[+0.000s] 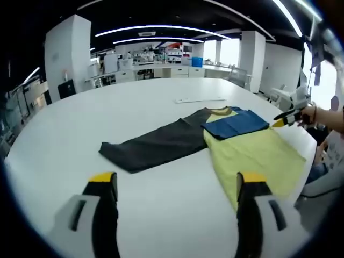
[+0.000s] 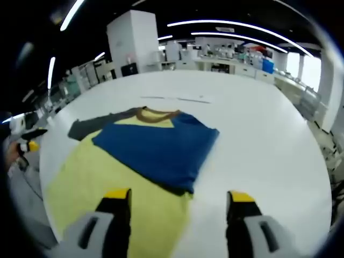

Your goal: Fold the garment on the visible template until the final outline fits inside the template.

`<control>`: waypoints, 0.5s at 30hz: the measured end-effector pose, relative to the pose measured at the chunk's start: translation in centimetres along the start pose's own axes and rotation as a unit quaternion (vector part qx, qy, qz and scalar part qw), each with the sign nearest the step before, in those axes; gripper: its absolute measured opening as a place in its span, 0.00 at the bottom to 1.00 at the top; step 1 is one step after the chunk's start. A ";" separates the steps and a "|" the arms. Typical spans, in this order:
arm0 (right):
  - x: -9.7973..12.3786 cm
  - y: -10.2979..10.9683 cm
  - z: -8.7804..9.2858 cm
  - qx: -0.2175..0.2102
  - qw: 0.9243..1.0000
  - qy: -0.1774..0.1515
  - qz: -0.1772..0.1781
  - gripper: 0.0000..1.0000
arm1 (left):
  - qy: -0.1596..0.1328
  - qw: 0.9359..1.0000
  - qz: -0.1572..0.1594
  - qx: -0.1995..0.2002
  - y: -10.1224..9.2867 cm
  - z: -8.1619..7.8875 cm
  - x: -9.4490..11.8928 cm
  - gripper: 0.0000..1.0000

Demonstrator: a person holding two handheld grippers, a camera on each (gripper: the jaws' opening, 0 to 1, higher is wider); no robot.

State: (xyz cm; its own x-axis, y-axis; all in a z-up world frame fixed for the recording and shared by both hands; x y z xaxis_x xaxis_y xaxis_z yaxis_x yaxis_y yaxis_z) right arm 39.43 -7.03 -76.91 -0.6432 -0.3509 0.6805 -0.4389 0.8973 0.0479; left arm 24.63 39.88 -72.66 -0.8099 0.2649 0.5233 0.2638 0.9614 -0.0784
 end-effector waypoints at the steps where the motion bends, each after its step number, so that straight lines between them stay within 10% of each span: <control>1: 0.8 0.8 0.0 -0.003 1.000 -0.003 -0.007 0.86 | -0.002 1.000 -0.003 -0.001 0.3 -0.1 -0.1 0.90; 15: 6.8 4.2 -1.0 -0.005 0.996 -0.049 -0.074 1.00 | -0.007 0.999 -0.049 0.022 4.9 -0.7 -2.7 0.83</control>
State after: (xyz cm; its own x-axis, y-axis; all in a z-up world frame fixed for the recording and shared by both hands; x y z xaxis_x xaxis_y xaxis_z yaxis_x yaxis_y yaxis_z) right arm 33.80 -5.41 -71.35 -0.6311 -0.5032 0.5903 -0.5275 0.8364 0.1490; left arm 28.47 43.82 -73.92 -0.8383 0.1694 0.5182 0.1591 0.9851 -0.0647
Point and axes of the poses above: the point that each gripper's makers call its tool centre point, and the gripper's own axes: x roughly backward along the fingers, y roughly to its left, z roughly out of its underside, the point moved 5 cm from there along x, roughly backward along the fingers, and after that the axes turned 7 degrees about z, right-handed, at the moved point
